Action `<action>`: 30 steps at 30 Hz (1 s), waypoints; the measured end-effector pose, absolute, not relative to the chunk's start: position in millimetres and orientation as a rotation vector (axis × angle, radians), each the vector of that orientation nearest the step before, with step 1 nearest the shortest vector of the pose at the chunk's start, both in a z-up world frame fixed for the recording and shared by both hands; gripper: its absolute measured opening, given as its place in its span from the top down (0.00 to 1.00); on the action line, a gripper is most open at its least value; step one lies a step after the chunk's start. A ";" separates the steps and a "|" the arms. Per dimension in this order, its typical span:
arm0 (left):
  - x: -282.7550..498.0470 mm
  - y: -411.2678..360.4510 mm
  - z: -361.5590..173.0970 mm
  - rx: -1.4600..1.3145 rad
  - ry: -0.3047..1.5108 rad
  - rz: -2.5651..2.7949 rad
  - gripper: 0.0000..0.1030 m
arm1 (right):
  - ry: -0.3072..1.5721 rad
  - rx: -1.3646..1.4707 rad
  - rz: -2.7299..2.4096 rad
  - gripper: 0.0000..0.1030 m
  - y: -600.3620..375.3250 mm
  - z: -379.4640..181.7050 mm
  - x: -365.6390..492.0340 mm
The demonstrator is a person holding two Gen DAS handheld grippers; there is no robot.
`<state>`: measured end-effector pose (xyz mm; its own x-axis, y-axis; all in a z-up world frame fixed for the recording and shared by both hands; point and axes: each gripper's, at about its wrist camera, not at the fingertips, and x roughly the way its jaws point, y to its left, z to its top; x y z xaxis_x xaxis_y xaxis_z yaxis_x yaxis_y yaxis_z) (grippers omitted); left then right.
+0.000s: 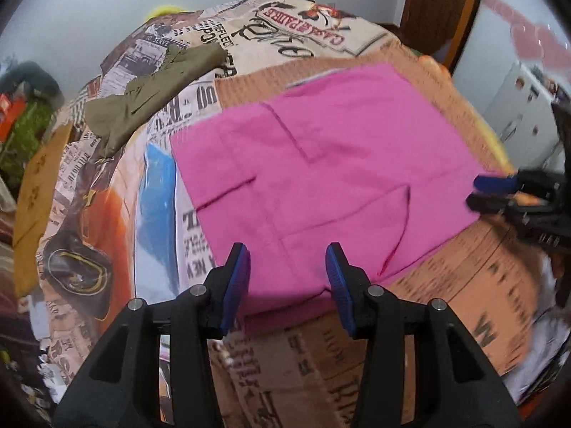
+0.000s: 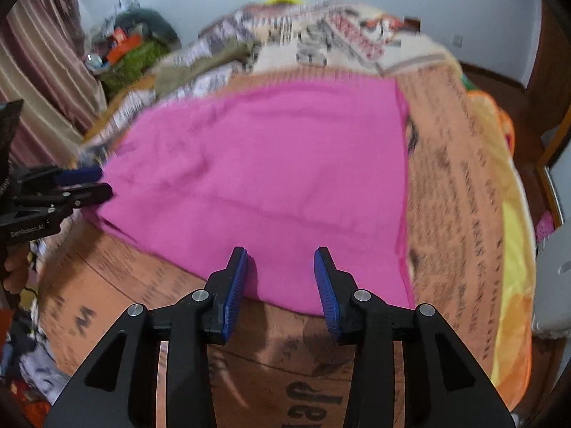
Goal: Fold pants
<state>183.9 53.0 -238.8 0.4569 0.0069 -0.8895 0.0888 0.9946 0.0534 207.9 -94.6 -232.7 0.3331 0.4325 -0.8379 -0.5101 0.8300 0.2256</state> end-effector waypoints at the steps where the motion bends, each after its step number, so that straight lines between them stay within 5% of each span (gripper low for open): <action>1: 179.9 53.9 -239.8 0.102 1.085 -0.048 0.55 | 1.052 -0.070 0.622 0.65 -97.9 -234.8 206.3; 7: 166.7 63.7 -242.1 0.117 1.078 -0.022 0.41 | 1.055 -0.061 0.585 0.64 -113.0 -236.9 208.0; 30: 166.7 79.8 -214.0 0.076 1.036 0.009 0.35 | 1.064 -0.080 0.490 0.61 -143.0 -231.8 210.9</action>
<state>166.7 79.8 -214.0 0.5099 0.0436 -0.8592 0.0280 0.9973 0.0672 210.9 -143.0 -231.8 0.3894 0.3472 -0.8531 -0.4229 0.8902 0.1692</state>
